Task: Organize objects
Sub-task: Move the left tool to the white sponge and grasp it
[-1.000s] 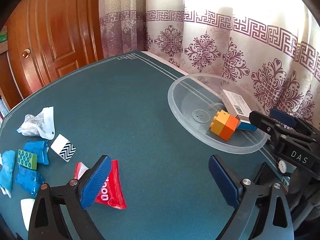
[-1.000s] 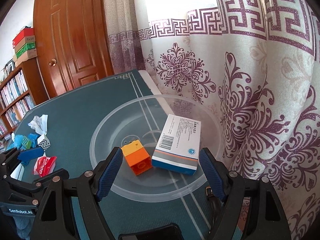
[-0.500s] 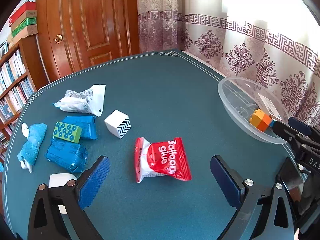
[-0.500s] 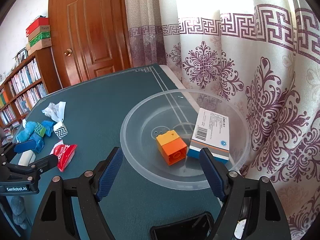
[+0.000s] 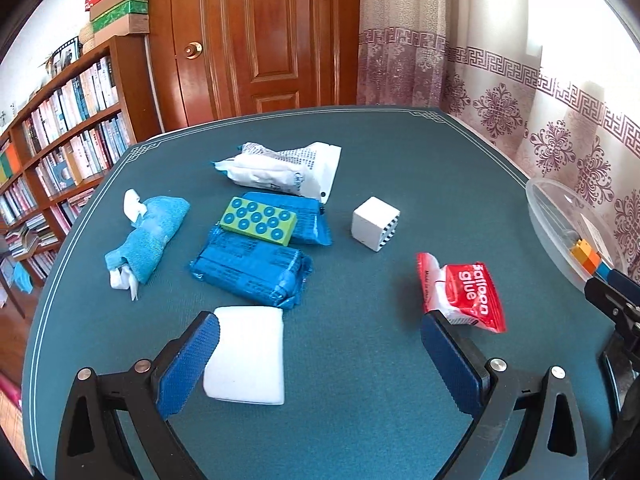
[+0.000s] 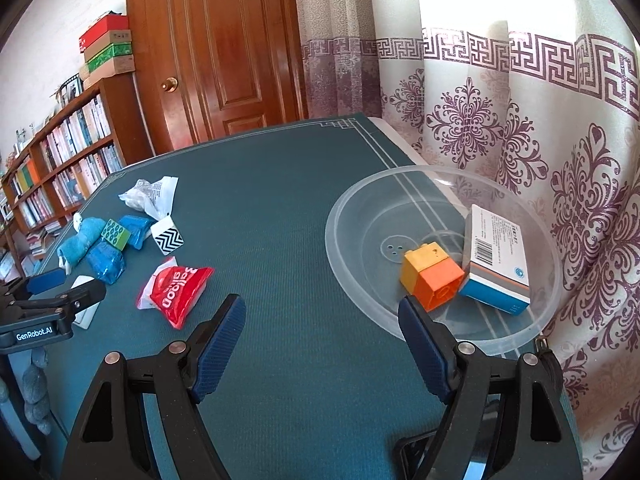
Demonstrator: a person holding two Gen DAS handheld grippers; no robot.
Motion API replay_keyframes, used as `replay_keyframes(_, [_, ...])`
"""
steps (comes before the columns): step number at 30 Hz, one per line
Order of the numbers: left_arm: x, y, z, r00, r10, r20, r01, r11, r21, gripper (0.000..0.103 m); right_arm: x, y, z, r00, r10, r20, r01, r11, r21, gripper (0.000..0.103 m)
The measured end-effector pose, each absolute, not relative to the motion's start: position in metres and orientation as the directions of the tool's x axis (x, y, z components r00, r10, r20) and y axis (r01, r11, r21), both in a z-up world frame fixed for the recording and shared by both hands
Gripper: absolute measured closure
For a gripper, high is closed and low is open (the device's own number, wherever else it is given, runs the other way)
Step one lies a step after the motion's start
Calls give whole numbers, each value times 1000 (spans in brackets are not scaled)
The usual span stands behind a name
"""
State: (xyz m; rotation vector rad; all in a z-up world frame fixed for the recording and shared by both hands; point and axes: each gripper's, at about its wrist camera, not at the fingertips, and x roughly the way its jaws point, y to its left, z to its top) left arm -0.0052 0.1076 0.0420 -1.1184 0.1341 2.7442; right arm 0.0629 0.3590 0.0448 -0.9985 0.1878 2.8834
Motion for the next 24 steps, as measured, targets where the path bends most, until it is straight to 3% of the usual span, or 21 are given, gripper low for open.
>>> replay_keyframes(10, [-12,66,21,-676,57,-735,-99,-995,14,1,54,325,40,-771,-12,-637,-66,-993,98,23])
replay_keyframes(24, [-24,51,10,-640,82,-764,-88,-996,-33,1,35,296,31,-740,-65,-670,-8,-994,105,23])
